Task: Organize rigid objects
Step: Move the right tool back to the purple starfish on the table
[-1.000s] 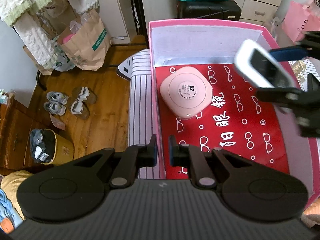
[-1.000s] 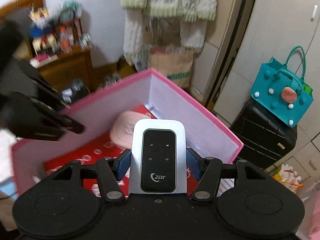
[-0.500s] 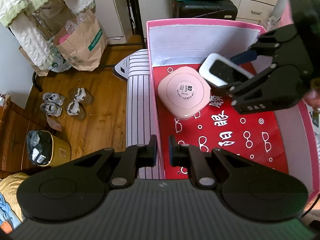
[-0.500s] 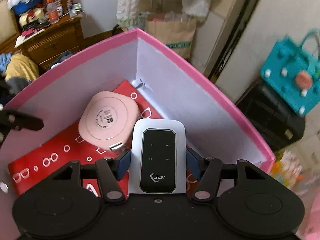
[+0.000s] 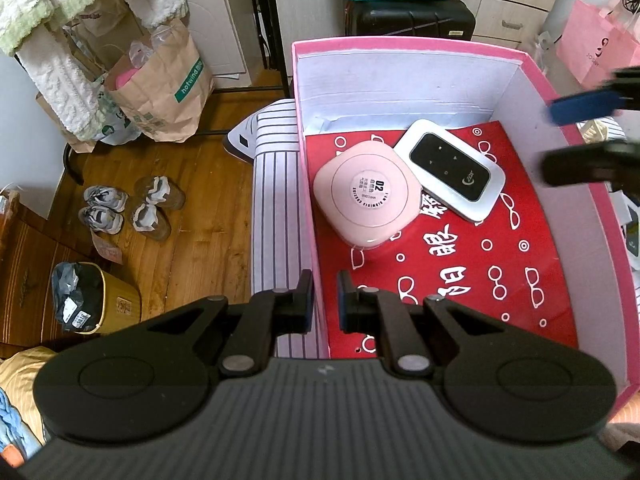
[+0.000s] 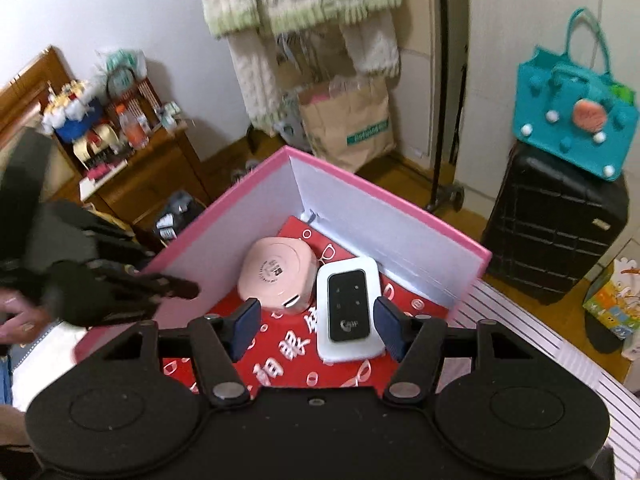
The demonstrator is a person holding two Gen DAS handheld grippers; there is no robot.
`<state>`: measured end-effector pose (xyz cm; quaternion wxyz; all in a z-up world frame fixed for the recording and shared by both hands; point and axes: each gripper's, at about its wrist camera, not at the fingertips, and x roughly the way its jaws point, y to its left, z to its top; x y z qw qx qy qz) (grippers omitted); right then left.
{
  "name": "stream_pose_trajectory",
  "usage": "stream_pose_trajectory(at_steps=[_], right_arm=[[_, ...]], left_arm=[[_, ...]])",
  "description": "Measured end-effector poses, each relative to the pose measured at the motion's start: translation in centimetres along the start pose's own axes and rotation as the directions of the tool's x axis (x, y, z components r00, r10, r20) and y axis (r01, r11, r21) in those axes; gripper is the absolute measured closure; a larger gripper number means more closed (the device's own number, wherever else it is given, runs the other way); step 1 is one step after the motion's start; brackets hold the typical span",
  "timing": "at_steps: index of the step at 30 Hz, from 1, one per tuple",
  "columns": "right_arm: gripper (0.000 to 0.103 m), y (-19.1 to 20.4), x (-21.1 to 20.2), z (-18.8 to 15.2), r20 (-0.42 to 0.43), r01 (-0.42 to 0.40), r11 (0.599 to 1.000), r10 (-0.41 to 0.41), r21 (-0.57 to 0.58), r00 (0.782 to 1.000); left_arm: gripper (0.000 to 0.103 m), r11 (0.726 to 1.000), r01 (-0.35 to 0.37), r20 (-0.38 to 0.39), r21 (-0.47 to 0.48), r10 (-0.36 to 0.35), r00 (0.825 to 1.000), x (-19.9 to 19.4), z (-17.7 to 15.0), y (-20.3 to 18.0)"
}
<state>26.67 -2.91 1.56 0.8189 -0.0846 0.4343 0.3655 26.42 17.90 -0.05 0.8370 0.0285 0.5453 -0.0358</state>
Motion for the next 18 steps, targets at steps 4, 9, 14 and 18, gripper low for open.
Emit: stream_pose_trajectory(at_steps=[4, 9, 14, 18], right_arm=[[0.035, -0.3, -3.9, -2.3, 0.042, 0.029, 0.999, -0.030, 0.029, 0.999], [0.035, -1.6, -7.6, -6.7, 0.062, 0.075, 0.993, -0.082, 0.095, 0.995], [0.035, -2.5, -9.4, -11.5, 0.029, 0.130, 0.979, -0.137, 0.154, 0.990], [0.035, -3.0, -9.7, -15.1, -0.007, 0.149, 0.970, -0.151, 0.190, 0.989]], left_arm=[[0.093, 1.000, 0.000, 0.003, 0.001, 0.000, 1.000, 0.0, -0.1, 0.0], [0.093, 1.000, 0.001, 0.008, -0.002, -0.001, 1.000, -0.1, -0.1, 0.1], [0.093, 1.000, 0.000, 0.012, -0.006, 0.000, 1.000, -0.1, 0.0, 0.1], [0.093, 1.000, -0.005, 0.022, -0.005, 0.006, 1.000, -0.1, 0.0, 0.1]])
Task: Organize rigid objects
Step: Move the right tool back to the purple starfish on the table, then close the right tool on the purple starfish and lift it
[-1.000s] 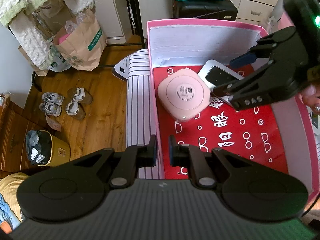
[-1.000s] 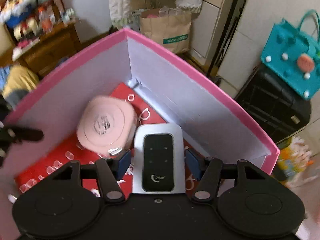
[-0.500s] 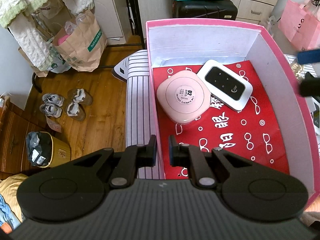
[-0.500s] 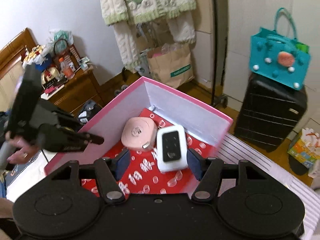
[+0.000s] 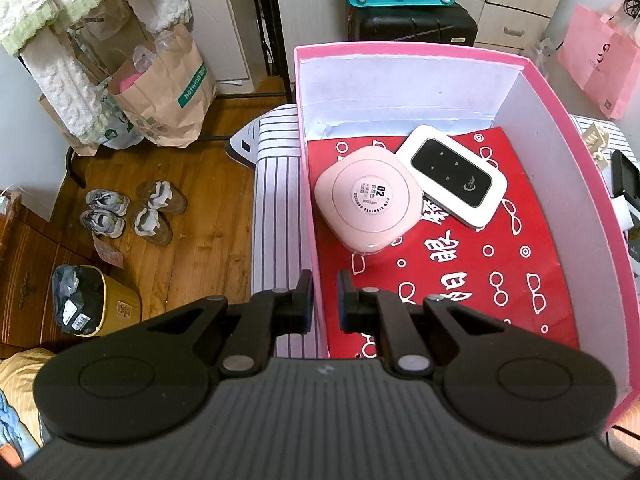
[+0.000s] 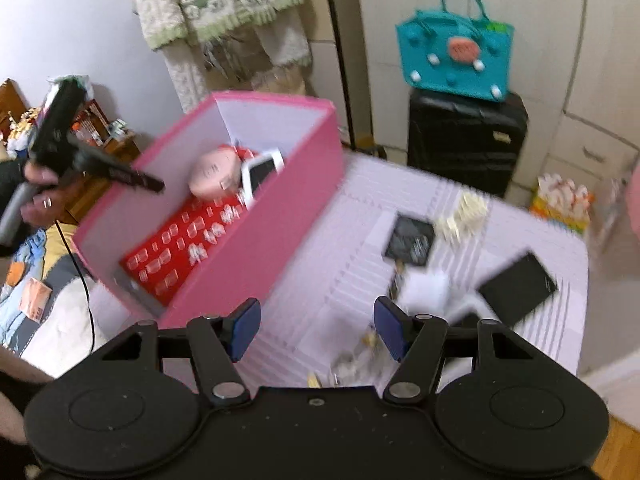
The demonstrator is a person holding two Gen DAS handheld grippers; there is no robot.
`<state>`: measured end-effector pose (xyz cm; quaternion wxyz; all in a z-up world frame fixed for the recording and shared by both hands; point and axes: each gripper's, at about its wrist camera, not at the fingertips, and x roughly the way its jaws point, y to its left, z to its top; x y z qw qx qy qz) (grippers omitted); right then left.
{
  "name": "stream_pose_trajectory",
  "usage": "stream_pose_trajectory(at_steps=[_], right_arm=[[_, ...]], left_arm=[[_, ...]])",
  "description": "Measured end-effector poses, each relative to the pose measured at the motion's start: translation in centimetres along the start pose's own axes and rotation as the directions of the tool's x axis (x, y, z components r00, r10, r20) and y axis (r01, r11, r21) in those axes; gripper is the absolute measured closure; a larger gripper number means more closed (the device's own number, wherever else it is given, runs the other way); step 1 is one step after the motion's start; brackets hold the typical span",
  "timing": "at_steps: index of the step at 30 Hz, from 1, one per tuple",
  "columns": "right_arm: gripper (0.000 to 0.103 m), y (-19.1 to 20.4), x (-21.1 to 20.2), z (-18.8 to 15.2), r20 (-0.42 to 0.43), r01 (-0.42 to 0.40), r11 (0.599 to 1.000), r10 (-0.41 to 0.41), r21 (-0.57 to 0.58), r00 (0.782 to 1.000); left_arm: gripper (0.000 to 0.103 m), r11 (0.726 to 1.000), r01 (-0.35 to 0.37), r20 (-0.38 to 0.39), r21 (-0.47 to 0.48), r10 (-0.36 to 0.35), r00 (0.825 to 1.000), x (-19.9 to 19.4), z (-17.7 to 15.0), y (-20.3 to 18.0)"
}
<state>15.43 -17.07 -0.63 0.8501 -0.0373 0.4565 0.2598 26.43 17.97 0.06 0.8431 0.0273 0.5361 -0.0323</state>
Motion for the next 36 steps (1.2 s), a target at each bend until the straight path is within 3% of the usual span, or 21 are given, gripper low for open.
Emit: stream_pose_trajectory(at_steps=[9, 20, 24, 27, 30, 36], right_arm=[[0.035, -0.5, 1.9, -6.2, -0.052, -0.008, 0.999, 0.011, 0.051, 0.999], [0.036, 1.9, 4.7, -9.3, -0.165, 0.009, 1.000, -0.007, 0.007, 0.986], [0.048, 2.8, 5.9, -10.0, -0.183, 0.034, 0.999, -0.040, -0.039, 0.982], [0.058, 4.1, 5.8, -10.4, -0.176, 0.073, 0.986, -0.099, -0.150, 0.979], [0.068, 3.8, 5.8, -10.2, -0.181, 0.064, 0.986, -0.092, -0.157, 0.979], [0.068, 3.3, 5.7, -10.1, -0.166, 0.065, 0.988, -0.088, -0.139, 0.982]], left_arm=[[0.093, 1.000, 0.000, 0.005, -0.006, 0.000, 1.000, 0.1, -0.1, 0.0], [0.093, 1.000, -0.006, 0.009, -0.003, 0.006, 1.000, 0.0, 0.0, 0.1], [0.093, 1.000, -0.006, 0.009, -0.003, 0.006, 1.000, 0.0, 0.0, 0.1], [0.093, 1.000, -0.007, 0.008, -0.002, 0.007, 1.000, 0.0, -0.1, 0.0], [0.093, 1.000, -0.008, 0.006, 0.002, 0.008, 1.000, 0.0, 0.0, 0.1], [0.093, 1.000, -0.004, 0.004, -0.003, 0.004, 1.000, 0.1, 0.0, 0.0]])
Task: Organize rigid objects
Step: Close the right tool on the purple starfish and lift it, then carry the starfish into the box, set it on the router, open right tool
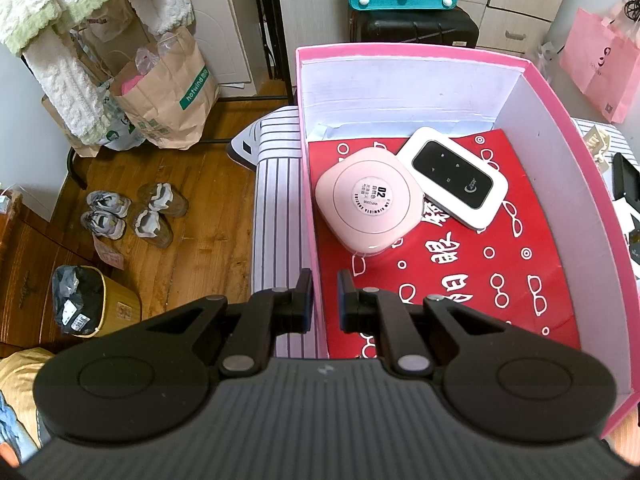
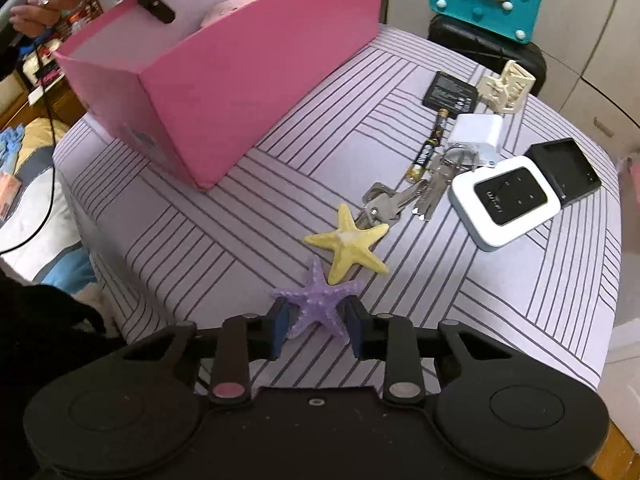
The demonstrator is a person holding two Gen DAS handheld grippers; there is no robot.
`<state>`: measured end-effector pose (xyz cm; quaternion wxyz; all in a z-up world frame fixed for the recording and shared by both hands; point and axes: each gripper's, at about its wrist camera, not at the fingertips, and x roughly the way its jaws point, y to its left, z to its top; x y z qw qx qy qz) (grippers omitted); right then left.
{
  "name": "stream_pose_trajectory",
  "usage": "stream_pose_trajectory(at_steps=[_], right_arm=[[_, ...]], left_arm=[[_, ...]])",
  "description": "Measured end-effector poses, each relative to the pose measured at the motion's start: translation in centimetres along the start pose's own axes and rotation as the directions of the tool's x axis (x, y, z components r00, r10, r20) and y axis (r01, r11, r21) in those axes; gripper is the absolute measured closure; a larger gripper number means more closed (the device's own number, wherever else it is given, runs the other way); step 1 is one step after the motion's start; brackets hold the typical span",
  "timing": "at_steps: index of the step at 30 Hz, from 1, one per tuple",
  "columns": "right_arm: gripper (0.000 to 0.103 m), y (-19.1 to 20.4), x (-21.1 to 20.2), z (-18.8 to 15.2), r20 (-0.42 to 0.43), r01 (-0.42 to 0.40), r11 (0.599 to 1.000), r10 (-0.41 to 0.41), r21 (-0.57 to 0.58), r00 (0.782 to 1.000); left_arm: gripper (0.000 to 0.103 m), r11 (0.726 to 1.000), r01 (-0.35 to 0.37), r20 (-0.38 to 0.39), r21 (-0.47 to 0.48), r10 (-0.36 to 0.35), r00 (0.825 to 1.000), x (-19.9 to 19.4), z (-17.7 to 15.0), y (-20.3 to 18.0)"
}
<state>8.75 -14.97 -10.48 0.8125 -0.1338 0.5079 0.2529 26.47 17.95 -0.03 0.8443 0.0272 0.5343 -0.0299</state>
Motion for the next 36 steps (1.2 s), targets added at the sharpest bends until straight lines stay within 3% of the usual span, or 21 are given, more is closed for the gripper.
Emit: stream_pose_trajectory(at_steps=[10, 17, 26, 28, 36], right_arm=[[0.075, -0.2, -1.3, 0.2, 0.029, 0.053, 0.999, -0.052, -0.013, 0.998], [0.074, -0.9, -0.6, 0.3, 0.008, 0.019, 0.999, -0.019, 0.030, 1.000], [0.055, -0.3, 0.3, -0.2, 0.001, -0.004, 1.000, 0.004, -0.005, 1.000], [0.068, -0.1, 0.1, -0.4, 0.022, 0.002, 1.000, -0.001, -0.012, 1.000], [0.074, 0.4, -1.2, -0.2, 0.057, 0.052, 0.999, -0.051, -0.006, 0.997]], left_arm=[[0.093, 0.999, -0.019, 0.012, 0.027, 0.019, 1.000, 0.2, 0.0, -0.8], [0.093, 1.000, -0.006, 0.016, 0.012, 0.005, 1.000, 0.2, -0.3, -0.3], [0.093, 1.000, -0.003, 0.016, 0.011, 0.003, 1.000, 0.3, -0.5, -0.3], [0.093, 1.000, -0.005, 0.014, 0.008, 0.004, 1.000, 0.2, -0.4, -0.3], [0.093, 1.000, 0.000, 0.017, 0.008, 0.000, 1.000, 0.2, -0.4, -0.3]])
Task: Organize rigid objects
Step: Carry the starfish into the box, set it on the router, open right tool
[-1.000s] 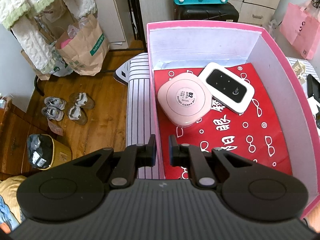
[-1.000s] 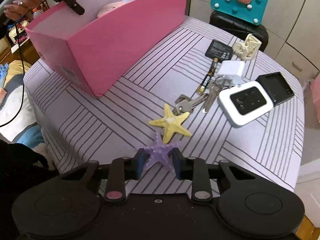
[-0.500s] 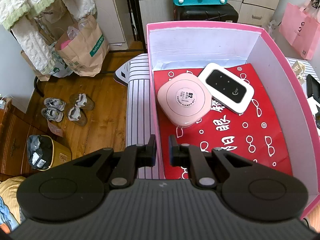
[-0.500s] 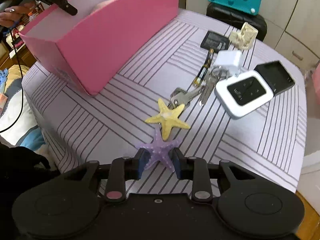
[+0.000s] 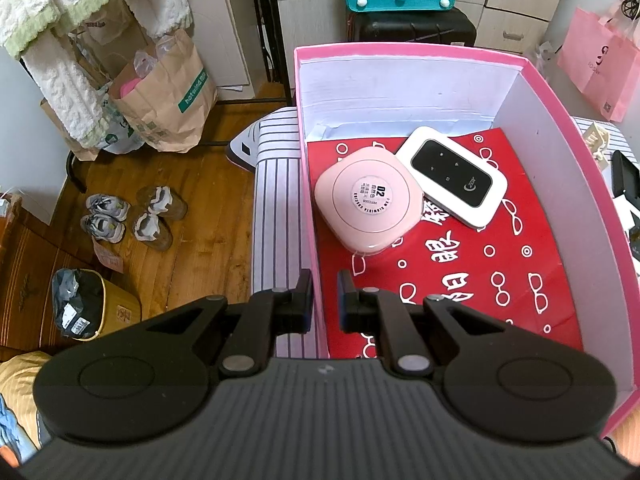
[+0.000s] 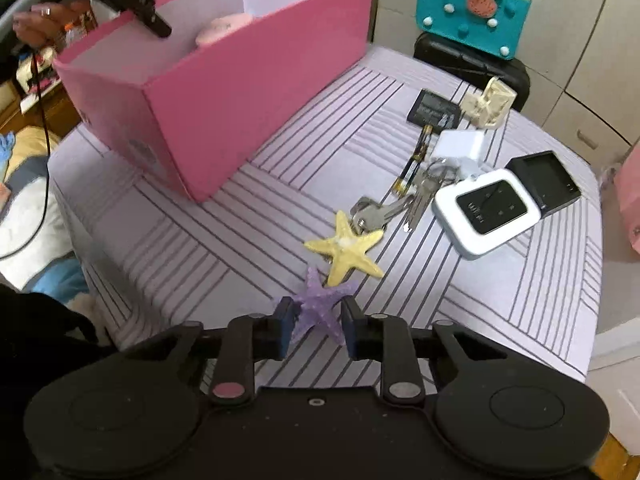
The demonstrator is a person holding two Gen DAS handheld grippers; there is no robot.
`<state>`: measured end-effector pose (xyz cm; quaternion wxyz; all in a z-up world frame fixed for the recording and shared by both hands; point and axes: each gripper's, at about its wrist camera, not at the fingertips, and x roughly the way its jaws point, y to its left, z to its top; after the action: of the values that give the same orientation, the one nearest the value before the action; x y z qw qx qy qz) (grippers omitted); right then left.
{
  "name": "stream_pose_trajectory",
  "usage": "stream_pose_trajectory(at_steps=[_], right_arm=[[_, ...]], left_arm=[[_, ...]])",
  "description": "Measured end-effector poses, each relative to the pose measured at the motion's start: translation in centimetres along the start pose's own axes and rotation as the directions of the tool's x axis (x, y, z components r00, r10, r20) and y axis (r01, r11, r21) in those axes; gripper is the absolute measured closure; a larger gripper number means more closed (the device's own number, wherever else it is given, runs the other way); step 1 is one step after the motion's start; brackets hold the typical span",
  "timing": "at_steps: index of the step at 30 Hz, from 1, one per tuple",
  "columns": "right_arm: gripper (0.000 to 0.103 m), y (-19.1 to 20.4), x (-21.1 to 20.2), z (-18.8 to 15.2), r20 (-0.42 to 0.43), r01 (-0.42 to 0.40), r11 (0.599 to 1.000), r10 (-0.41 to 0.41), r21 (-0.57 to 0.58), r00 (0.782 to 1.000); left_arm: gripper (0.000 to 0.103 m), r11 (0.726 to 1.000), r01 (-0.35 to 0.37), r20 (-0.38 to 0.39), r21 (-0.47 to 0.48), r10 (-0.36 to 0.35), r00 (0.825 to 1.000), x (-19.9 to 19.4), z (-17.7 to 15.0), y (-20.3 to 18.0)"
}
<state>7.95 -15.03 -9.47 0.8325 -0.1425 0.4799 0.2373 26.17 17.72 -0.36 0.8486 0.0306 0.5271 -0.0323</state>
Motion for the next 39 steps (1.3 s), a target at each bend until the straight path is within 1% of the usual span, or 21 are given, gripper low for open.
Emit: stream_pose_trajectory(at_steps=[5, 9, 14, 19, 24, 25, 28, 30, 35, 37, 39], right_arm=[[0.075, -0.6, -0.7, 0.2, 0.010, 0.032, 0.999, -0.032, 0.019, 0.999], [0.075, -1.1, -1.8, 0.8, 0.046, 0.046, 0.998, -0.047, 0.034, 0.998], [0.075, -1.9, -3.9, 2.6, 0.114, 0.081, 0.996, -0.085, 0.038, 0.990], [0.075, -2.3, -4.6, 5.1, 0.207, 0.077, 0.996, -0.086, 0.050, 0.975], [0.075, -1.9, -5.6, 8.5, 0.312, 0.037, 0.999, -0.043, 0.024, 0.949], [0.075, -1.7, -5.7, 9.3, 0.332, 0.025, 1.000, -0.029, 0.019, 0.943], [0.075, -1.4, -6.1, 11.5, 0.376, -0.028, 1.000, 0.028, -0.003, 0.926], [0.075, -1.0, -5.9, 13.1, 0.387, -0.065, 0.998, 0.067, -0.020, 0.919], [0.074, 0.6, -3.6, 17.0, 0.367, -0.140, 0.987, 0.158, -0.075, 0.917], [0.075, 1.4, -2.2, 18.6, 0.346, -0.154, 0.983, 0.179, -0.098, 0.921], [0.075, 2.0, -0.3, 20.4, 0.309, -0.173, 0.979, 0.199, -0.110, 0.930]], left_arm=[[0.093, 1.000, 0.002, 0.005, 0.002, -0.002, 1.000, -0.1, -0.1, 0.1], [0.093, 1.000, 0.011, 0.007, -0.004, -0.011, 1.000, -0.1, -0.2, 0.3], [0.093, 1.000, 0.019, 0.000, 0.003, -0.019, 1.000, -0.3, -0.2, 0.4], [0.093, 0.999, 0.034, 0.002, -0.002, -0.034, 0.999, -0.5, -0.3, 0.7], [0.093, 0.999, 0.040, 0.018, -0.009, -0.040, 0.999, -1.0, -0.8, 0.9], [0.095, 0.999, 0.044, 0.020, -0.014, -0.043, 0.999, -1.1, -0.8, 1.1], [0.096, 0.998, 0.051, 0.040, -0.029, -0.050, 0.998, -1.6, -0.8, 1.5], [0.096, 0.999, 0.046, 0.057, -0.020, -0.045, 0.997, -1.8, -0.8, 1.3], [0.097, 0.999, 0.033, 0.079, -0.010, -0.032, 0.996, -1.9, -1.1, 1.0], [0.097, 0.999, 0.037, 0.081, -0.012, -0.036, 0.996, -1.9, -1.2, 1.1], [0.097, 0.999, 0.042, 0.079, -0.019, -0.040, 0.996, -1.9, -1.2, 1.2]])
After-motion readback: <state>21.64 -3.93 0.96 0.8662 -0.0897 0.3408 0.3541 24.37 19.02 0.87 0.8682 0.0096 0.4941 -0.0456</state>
